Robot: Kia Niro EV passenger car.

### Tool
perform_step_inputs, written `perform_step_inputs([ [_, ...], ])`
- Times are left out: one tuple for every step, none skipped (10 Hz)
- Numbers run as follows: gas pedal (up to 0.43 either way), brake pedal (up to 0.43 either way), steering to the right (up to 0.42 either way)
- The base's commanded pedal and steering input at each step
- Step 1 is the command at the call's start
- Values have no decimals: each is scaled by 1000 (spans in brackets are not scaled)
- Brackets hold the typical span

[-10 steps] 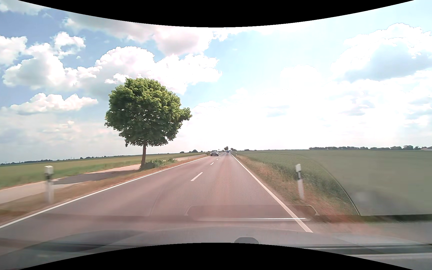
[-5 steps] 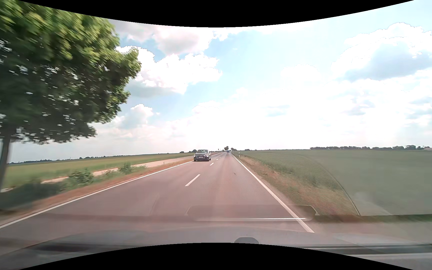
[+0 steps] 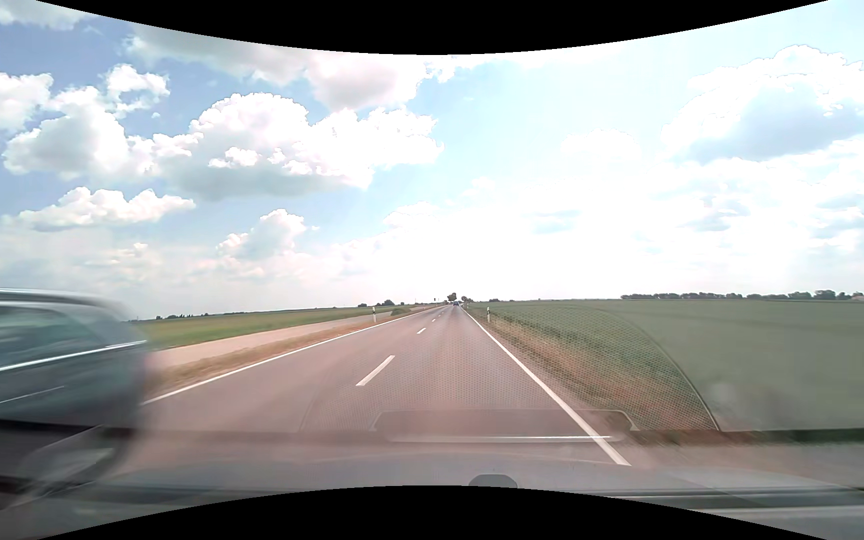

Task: Follow the waypoints while adhering to traffic rules and regulations

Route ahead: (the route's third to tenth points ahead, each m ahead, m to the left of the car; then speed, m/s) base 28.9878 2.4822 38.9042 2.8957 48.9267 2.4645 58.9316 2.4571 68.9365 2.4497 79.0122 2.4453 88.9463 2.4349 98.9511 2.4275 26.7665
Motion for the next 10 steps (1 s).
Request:
perform_step_inputs([
  [268,0,-1],
  [268,0,-1],
  [268,0,-1],
  [268,0,-1],
  [268,0,-1],
  [268,0,-1],
  [268,0,-1],
  [268,0,-1],
  [260,0,-1],
  [260,0,-1],
])
